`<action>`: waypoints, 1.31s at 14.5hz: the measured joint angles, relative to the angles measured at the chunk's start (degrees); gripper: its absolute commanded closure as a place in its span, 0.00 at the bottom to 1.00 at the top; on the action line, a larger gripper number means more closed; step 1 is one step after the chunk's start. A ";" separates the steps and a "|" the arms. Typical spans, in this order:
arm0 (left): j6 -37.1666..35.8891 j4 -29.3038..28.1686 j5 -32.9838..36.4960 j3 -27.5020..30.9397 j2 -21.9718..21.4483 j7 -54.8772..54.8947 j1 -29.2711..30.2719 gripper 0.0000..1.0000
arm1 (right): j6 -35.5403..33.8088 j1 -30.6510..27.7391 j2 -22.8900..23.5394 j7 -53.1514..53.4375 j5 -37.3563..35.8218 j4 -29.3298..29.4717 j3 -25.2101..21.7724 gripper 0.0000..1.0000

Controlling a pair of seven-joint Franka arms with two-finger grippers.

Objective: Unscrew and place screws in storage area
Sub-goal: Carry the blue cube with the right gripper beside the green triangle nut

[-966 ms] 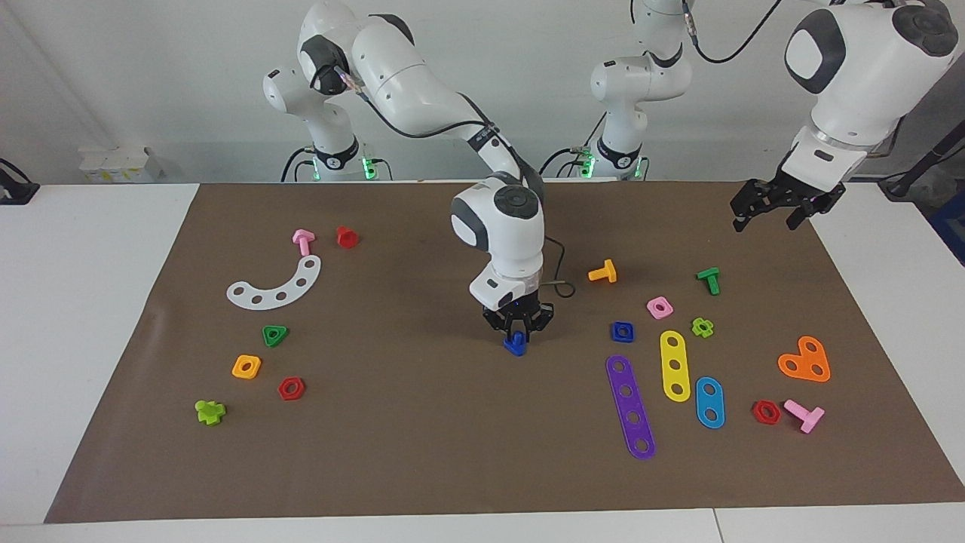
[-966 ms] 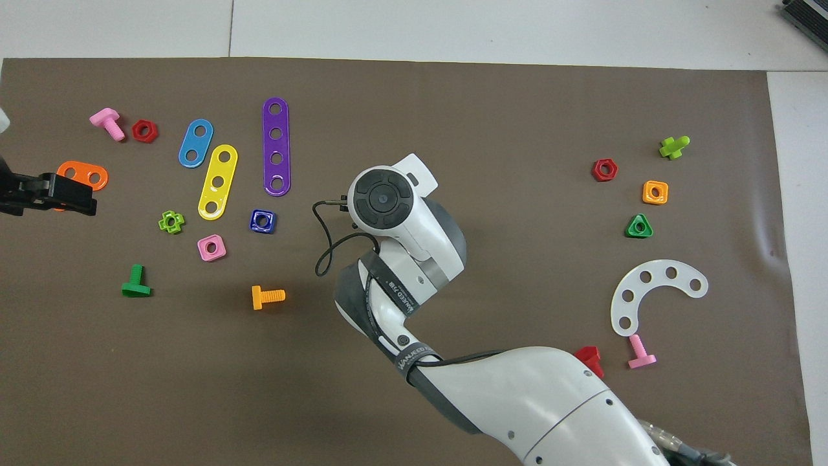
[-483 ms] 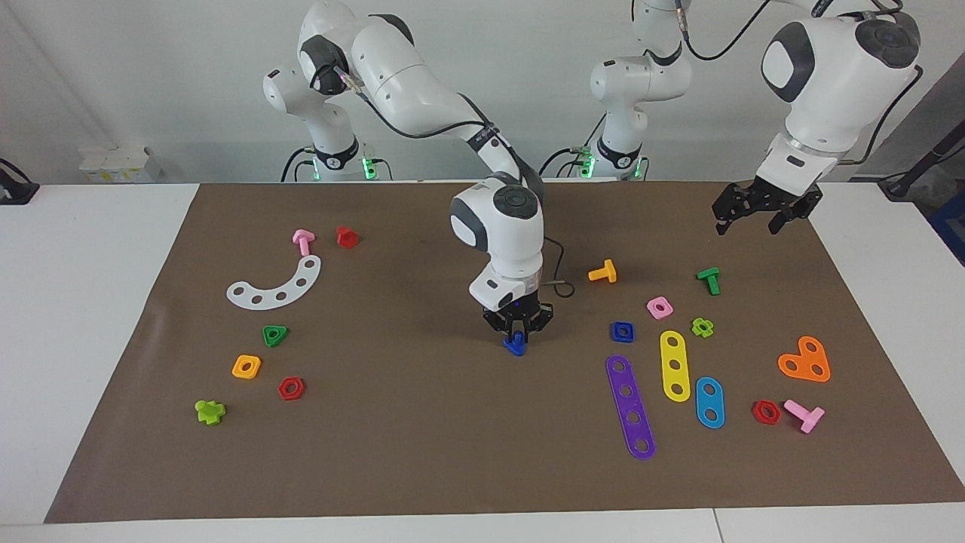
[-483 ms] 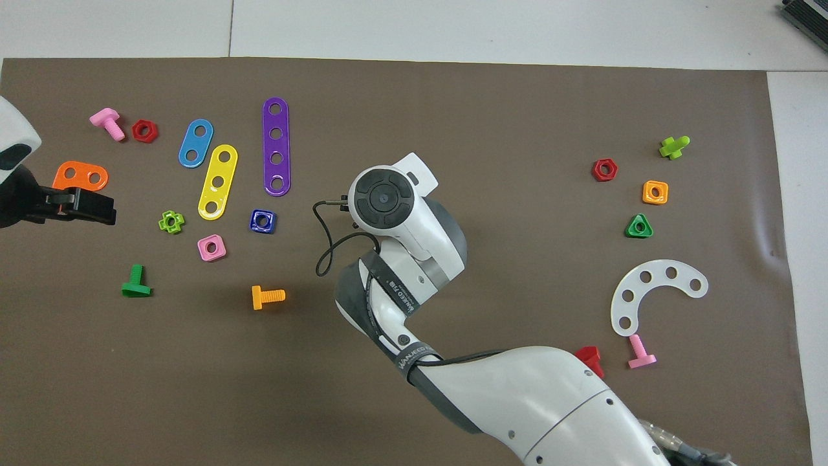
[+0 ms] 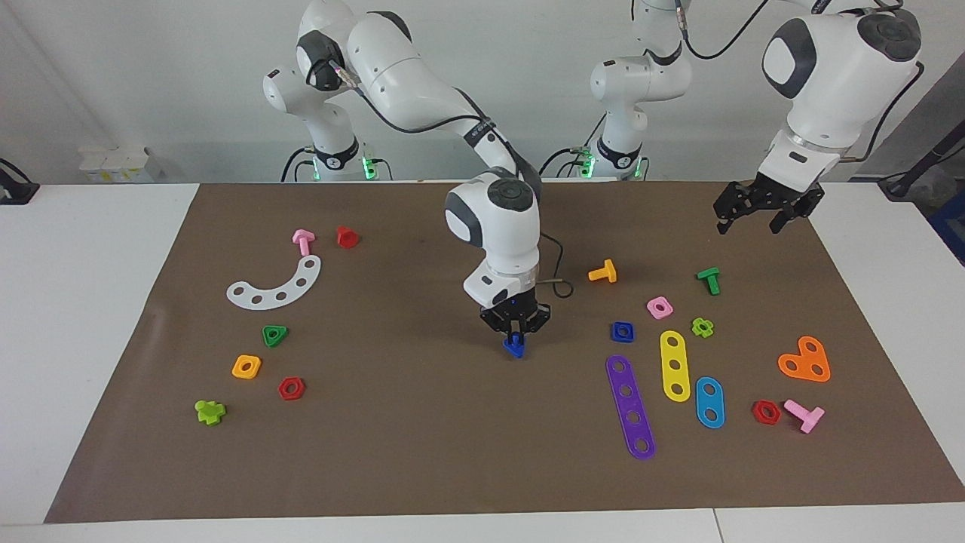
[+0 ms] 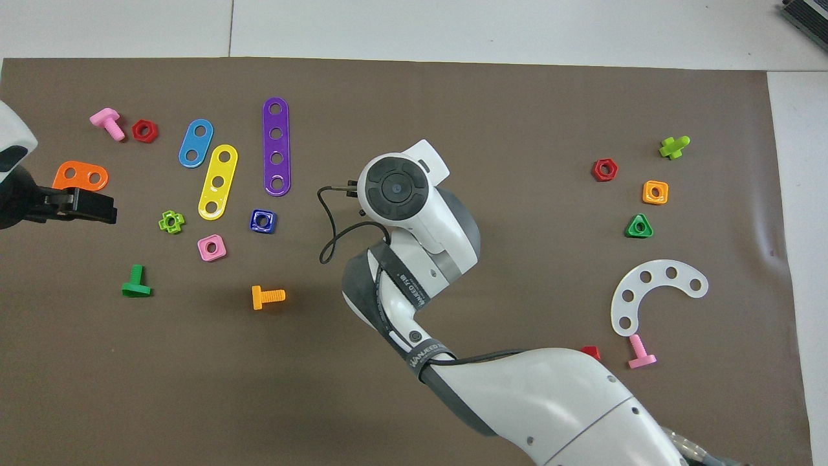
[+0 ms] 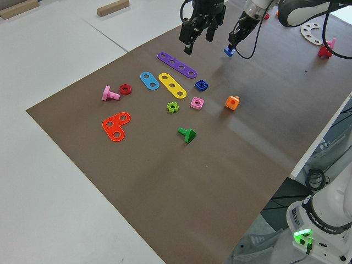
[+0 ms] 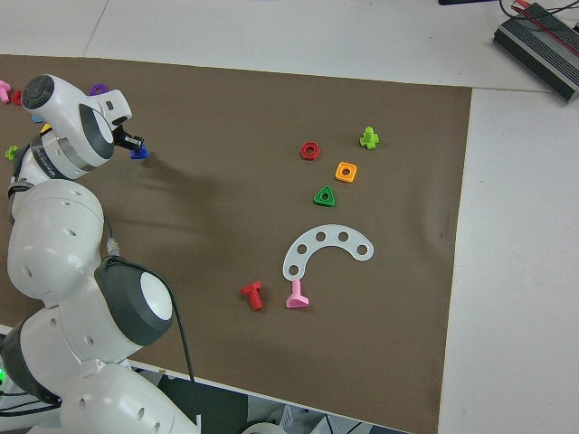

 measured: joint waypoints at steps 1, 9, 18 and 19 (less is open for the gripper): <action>-0.07 0.15 -0.33 0.06 -0.02 0.00 0.00 0.00 | -1.71 -2.11 -2.70 -0.86 -0.04 -0.33 -0.23 1.00; -3.57 5.25 0.25 0.56 -0.07 0.03 0.10 0.00 | -0.38 -21.19 -21.50 -26.82 1.51 -25.56 -0.05 1.00; -5.00 5.56 1.90 0.41 -0.07 0.10 -0.17 0.00 | 13.43 -29.30 -24.15 -42.49 7.53 -42.19 0.05 1.00; -4.90 5.58 1.90 0.29 -0.07 0.12 -0.20 0.00 | 13.45 -29.46 -24.15 -42.86 7.54 -42.49 0.05 1.00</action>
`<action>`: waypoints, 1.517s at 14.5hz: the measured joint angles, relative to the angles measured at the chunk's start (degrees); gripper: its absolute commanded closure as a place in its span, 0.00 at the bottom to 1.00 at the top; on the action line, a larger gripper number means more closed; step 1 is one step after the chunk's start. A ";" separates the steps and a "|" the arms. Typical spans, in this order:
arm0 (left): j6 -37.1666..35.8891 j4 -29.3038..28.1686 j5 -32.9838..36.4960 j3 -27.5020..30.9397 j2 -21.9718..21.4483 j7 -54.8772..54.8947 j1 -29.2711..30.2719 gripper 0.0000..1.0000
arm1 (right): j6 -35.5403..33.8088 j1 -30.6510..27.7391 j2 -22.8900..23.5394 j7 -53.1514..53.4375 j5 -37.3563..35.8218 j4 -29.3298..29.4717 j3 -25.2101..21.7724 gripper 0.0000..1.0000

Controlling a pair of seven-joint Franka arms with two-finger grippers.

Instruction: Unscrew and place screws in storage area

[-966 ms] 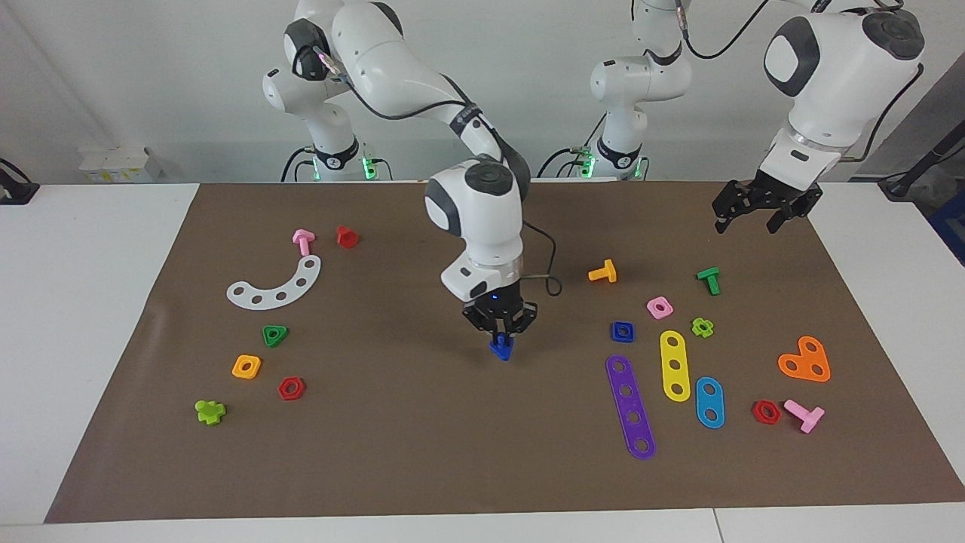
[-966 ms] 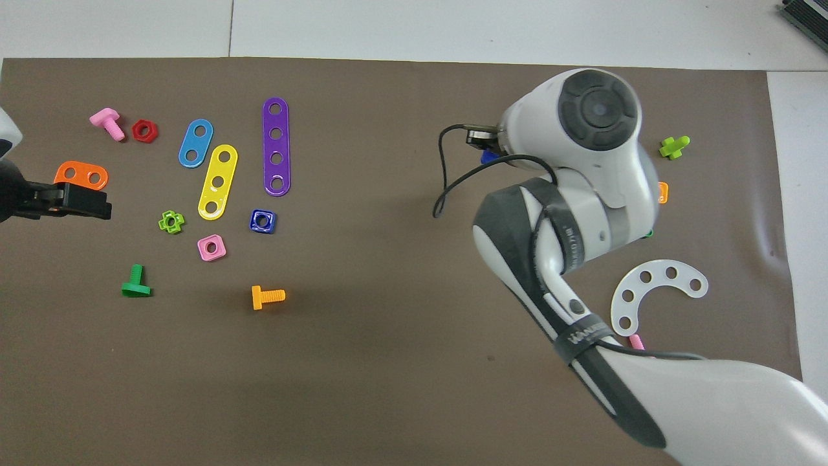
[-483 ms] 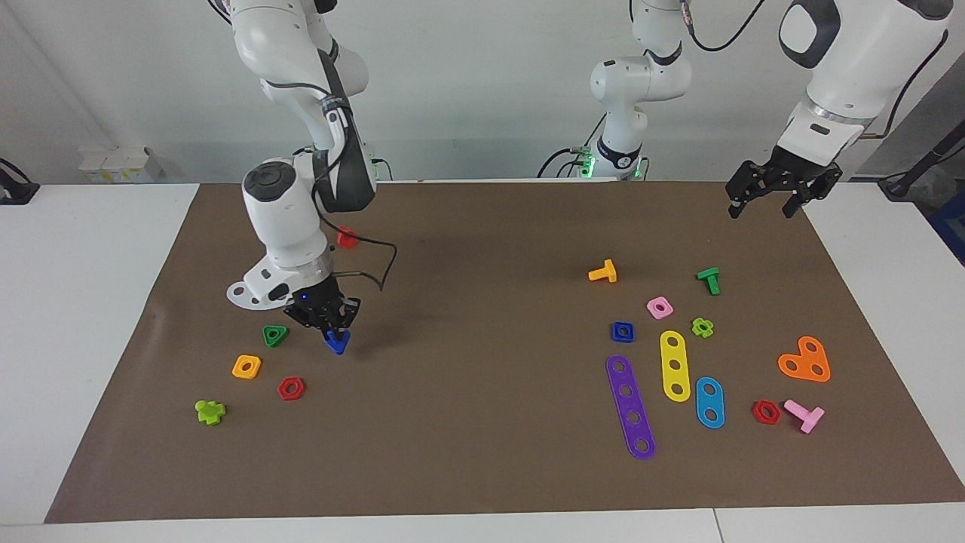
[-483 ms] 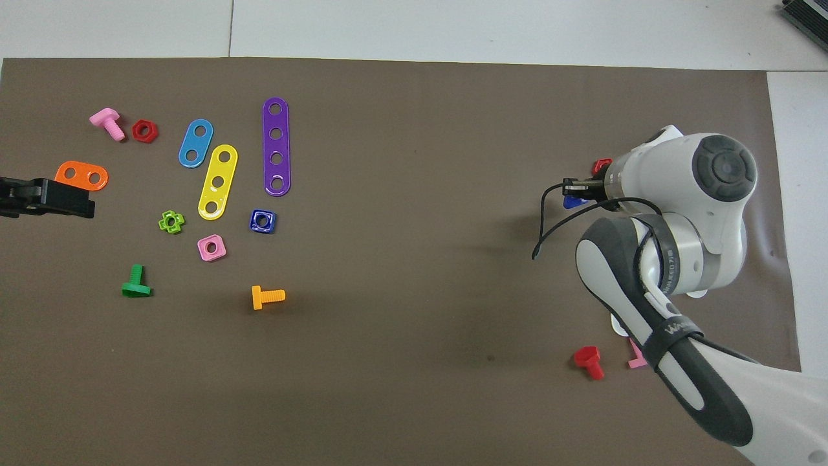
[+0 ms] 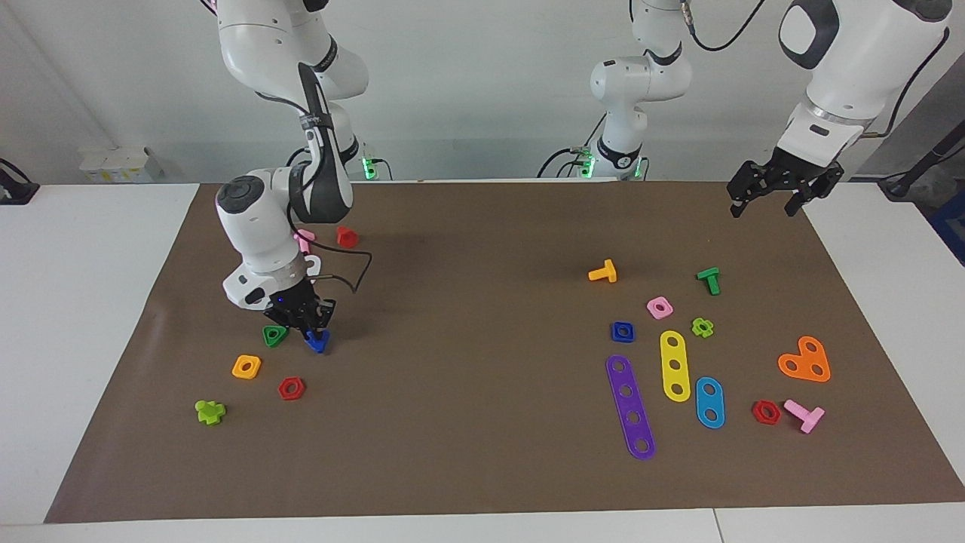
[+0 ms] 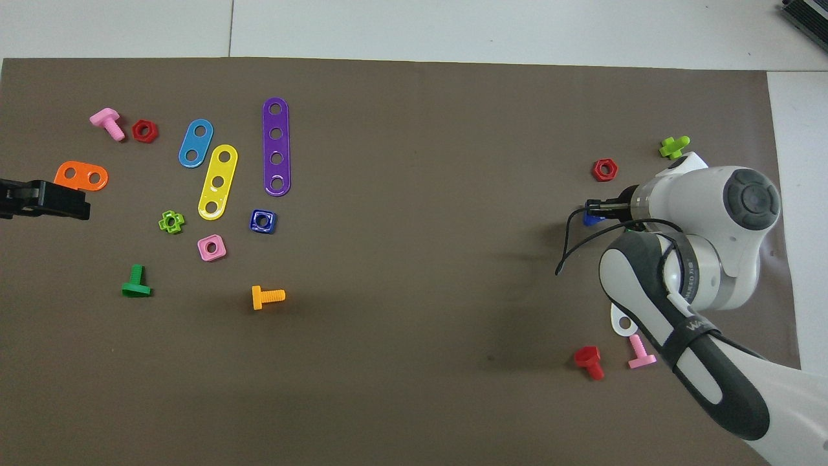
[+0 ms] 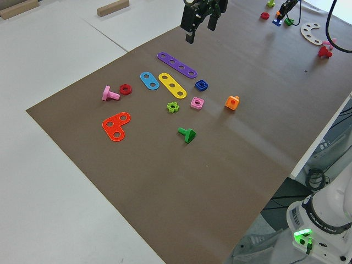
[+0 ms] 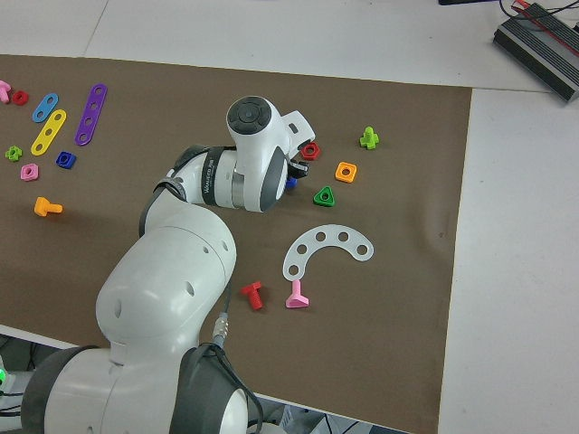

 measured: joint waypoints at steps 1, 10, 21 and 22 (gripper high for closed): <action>0.15 0.00 0.00 -0.10 0.00 0.00 -0.03 0.00 | 0.15 -0.08 0.00 -0.46 0.00 -0.36 0.00 1.00; 0.27 -0.14 0.00 -0.21 0.00 0.06 -0.05 0.00 | -0.05 -0.53 -1.21 -1.04 -0.02 1.51 -0.04 0.00; 0.28 -0.14 0.00 -0.20 0.00 0.07 -0.05 0.00 | -49.34 -2.27 -11.52 2.59 -4.46 29.53 -1.31 0.00; 0.28 -0.14 0.00 -0.20 0.00 0.07 -0.05 0.00 | -51.53 -2.52 -11.53 2.79 -4.61 30.95 -1.32 0.00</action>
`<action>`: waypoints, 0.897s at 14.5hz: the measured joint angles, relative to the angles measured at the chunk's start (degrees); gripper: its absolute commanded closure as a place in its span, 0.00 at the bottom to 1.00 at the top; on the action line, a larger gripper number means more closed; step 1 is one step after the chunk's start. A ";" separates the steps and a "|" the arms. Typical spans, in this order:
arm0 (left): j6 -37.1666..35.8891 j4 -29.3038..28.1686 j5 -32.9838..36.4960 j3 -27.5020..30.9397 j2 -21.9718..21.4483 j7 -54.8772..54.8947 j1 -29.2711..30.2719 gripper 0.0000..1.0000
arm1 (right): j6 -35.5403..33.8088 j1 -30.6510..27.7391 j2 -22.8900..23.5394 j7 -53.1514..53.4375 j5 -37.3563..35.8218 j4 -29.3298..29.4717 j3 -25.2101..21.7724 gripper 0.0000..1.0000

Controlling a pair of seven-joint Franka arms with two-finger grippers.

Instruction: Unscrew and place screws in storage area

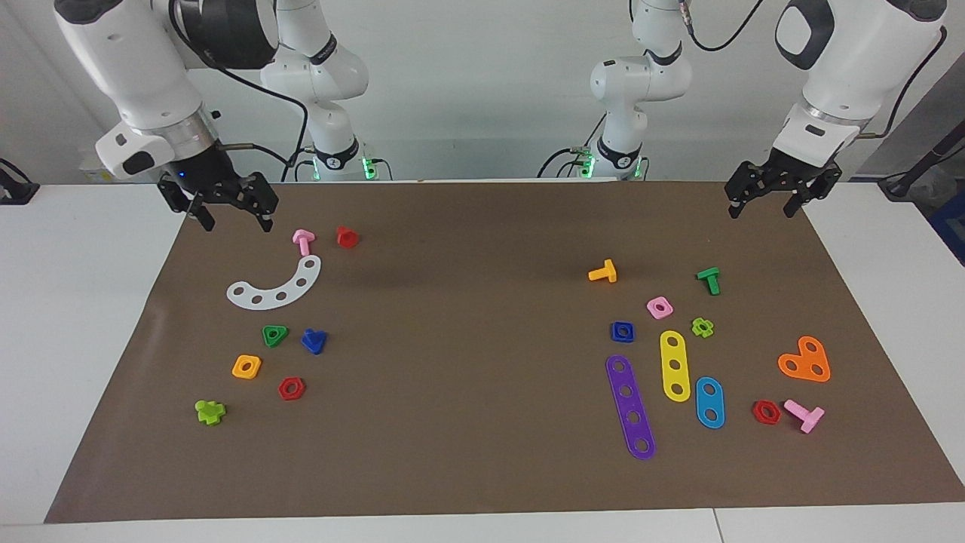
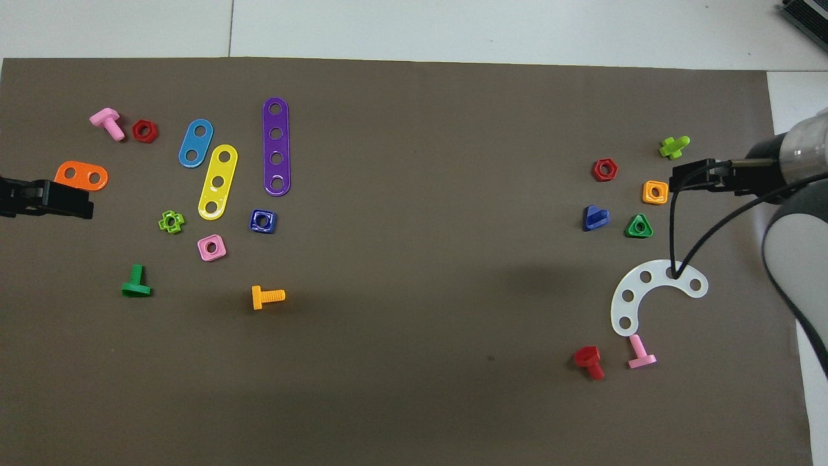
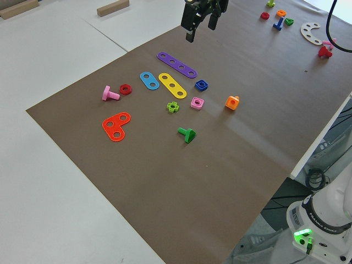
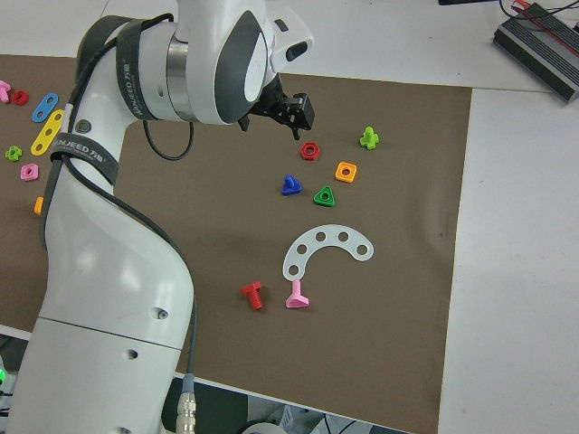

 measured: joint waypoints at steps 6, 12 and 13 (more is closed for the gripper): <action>0.00 0.00 0.00 0.00 0.00 0.00 0.00 0.00 | -0.25 -1.17 -0.02 -0.23 -0.22 -1.78 0.00 0.00; 0.00 0.00 0.00 0.00 0.00 0.67 0.00 0.00 | -0.25 -1.17 -0.38 -0.89 -0.28 -2.05 0.00 0.00; 0.00 0.00 0.00 0.01 0.00 0.85 0.00 0.00 | -0.25 -1.17 -0.40 -0.90 -0.28 -2.06 0.00 0.00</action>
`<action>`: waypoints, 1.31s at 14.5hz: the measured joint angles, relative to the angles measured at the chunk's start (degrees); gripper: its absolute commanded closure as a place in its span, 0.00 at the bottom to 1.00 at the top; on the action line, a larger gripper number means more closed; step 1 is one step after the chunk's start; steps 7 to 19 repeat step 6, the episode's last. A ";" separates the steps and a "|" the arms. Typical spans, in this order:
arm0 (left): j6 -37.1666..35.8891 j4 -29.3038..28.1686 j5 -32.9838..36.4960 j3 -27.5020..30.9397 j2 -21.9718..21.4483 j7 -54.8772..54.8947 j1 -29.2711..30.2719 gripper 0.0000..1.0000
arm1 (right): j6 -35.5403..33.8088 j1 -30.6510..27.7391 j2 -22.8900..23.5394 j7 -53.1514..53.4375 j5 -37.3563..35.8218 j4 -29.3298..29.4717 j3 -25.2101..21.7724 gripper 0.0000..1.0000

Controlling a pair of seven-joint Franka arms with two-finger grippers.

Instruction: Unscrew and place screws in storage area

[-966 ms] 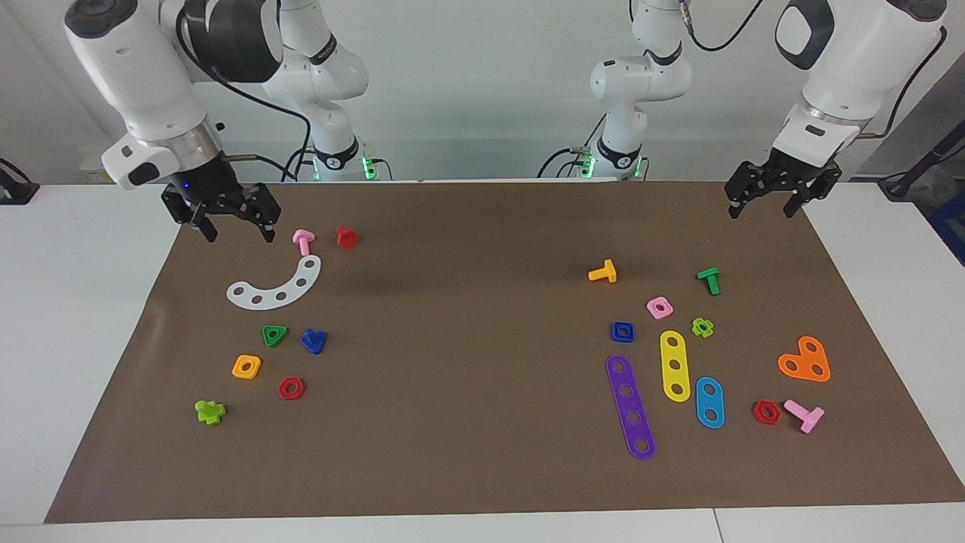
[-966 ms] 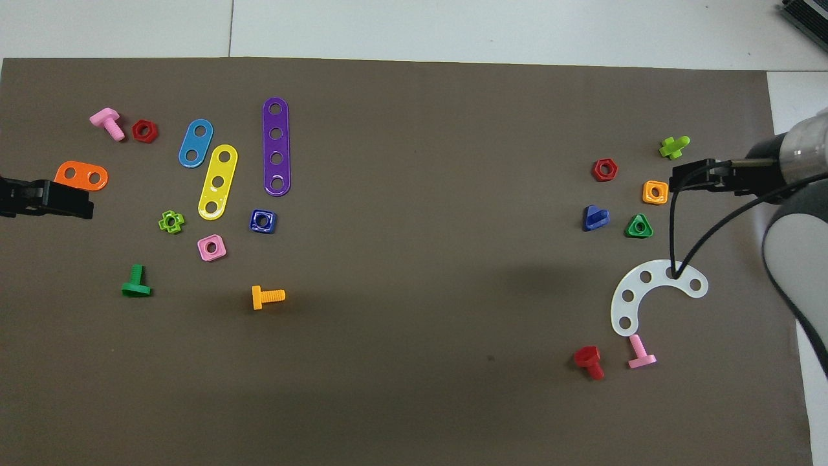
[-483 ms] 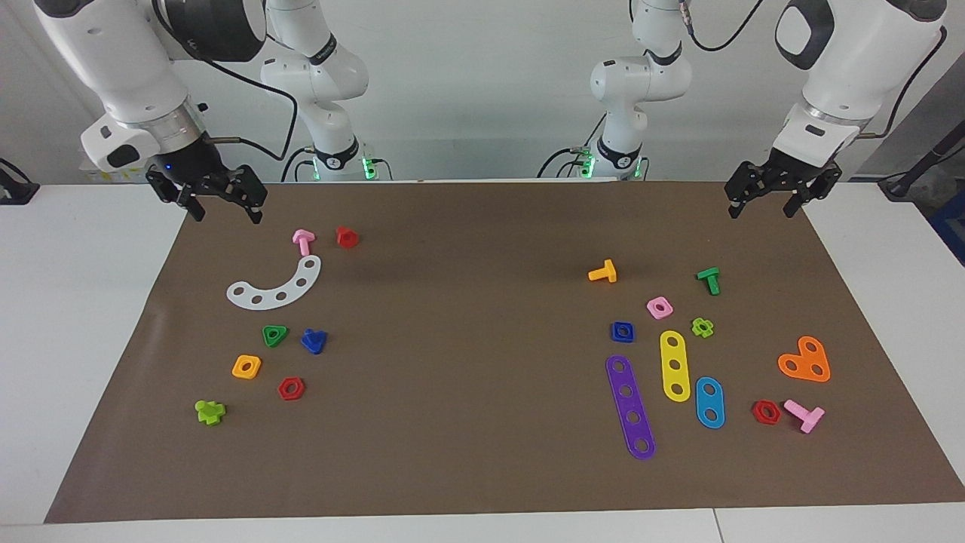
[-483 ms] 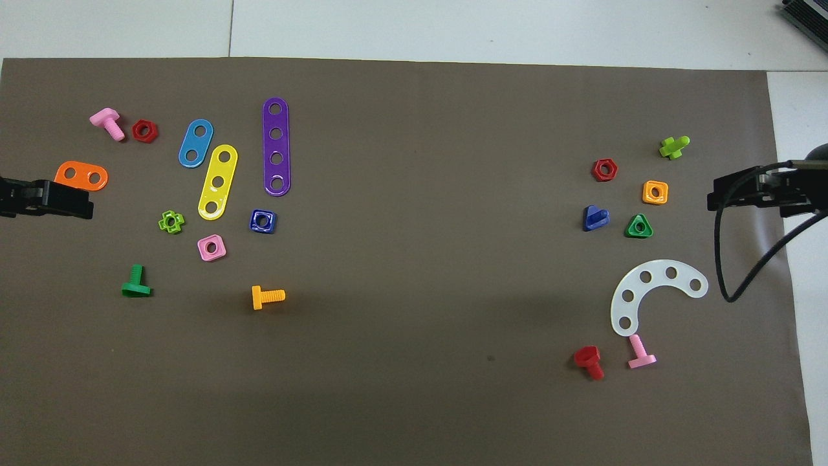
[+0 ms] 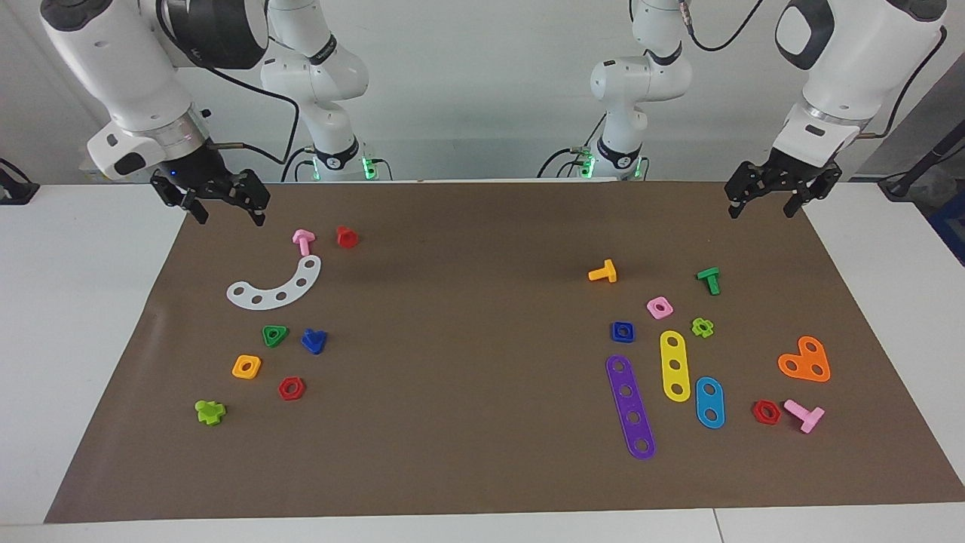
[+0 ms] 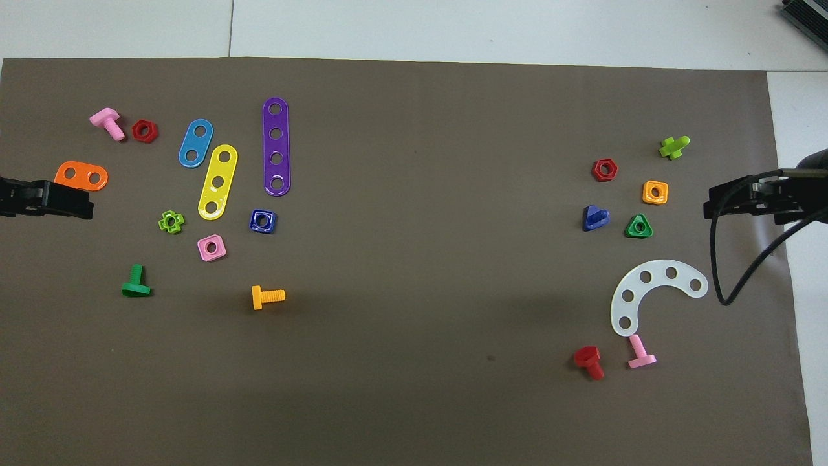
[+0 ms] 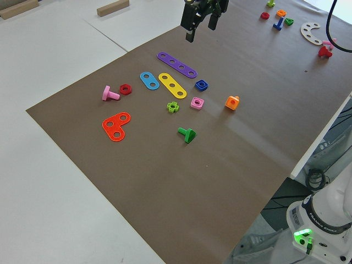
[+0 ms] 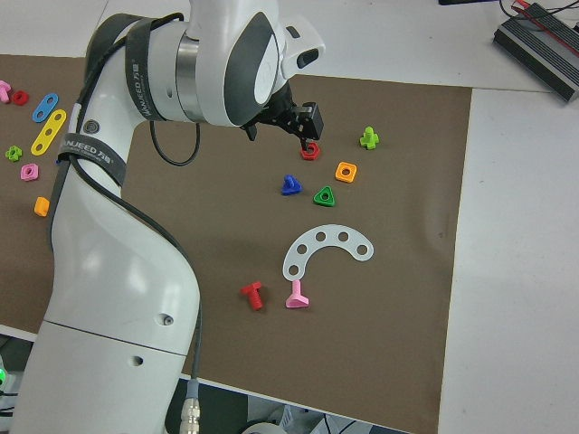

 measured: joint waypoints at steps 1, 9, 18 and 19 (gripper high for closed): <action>0.00 0.00 0.00 0.01 0.00 0.19 0.00 0.00 | -0.03 0.00 0.00 -0.04 0.00 -0.03 0.00 0.00; -0.03 -0.09 -0.11 -0.04 0.00 0.52 0.00 0.00 | -0.30 0.00 -0.06 -0.14 0.00 -0.05 0.00 0.00; -0.03 -0.09 -0.11 -0.04 0.00 0.52 0.00 0.00 | -0.30 0.00 -0.06 -0.14 0.00 -0.05 0.00 0.00; -0.03 -0.09 -0.11 -0.04 0.00 0.52 0.00 0.00 | -0.30 0.00 -0.06 -0.14 0.00 -0.05 0.00 0.00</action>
